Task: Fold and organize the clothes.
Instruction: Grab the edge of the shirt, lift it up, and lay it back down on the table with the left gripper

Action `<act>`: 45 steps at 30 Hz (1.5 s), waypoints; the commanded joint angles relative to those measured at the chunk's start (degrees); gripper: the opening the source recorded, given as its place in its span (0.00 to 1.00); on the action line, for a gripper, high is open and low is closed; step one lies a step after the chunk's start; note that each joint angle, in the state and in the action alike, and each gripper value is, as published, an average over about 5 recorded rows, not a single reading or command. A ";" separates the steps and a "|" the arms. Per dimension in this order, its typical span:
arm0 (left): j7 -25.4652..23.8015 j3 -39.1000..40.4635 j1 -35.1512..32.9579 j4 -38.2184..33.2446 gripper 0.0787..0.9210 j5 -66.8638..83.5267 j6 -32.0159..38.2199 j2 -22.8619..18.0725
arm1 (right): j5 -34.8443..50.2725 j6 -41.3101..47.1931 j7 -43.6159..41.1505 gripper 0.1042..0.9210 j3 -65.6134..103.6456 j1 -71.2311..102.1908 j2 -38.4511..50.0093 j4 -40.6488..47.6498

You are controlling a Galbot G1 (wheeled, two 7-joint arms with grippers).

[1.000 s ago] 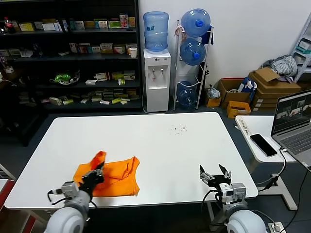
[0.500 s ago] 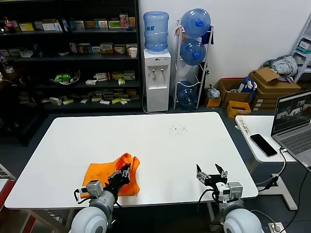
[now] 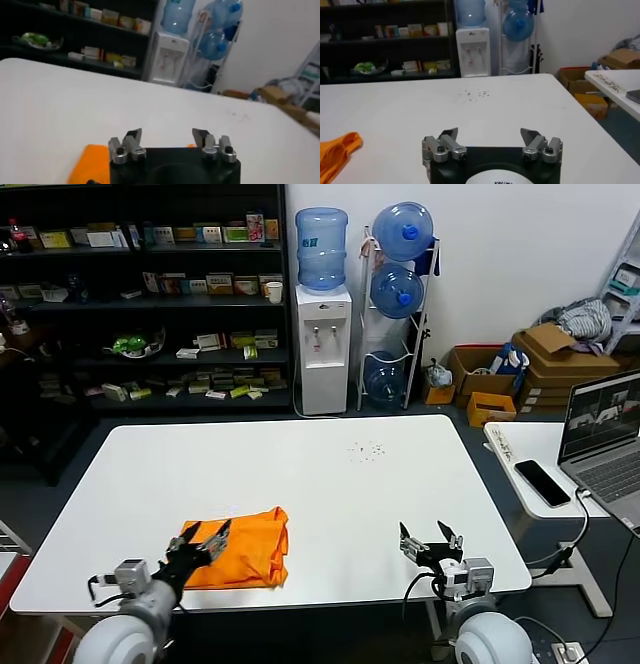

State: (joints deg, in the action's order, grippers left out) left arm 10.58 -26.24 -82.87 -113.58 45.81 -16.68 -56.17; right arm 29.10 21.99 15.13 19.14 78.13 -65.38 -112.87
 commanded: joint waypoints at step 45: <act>-5.13 -2.22 1.19 2.78 0.06 -10.99 8.02 -3.16 | 0.20 -0.24 0.35 0.88 0.81 0.37 -0.31 -0.02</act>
State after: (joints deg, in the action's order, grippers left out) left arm 0.96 -26.75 -79.01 -95.01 38.24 -6.74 -58.68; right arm 29.32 21.92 15.40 20.07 78.73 -65.63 -113.09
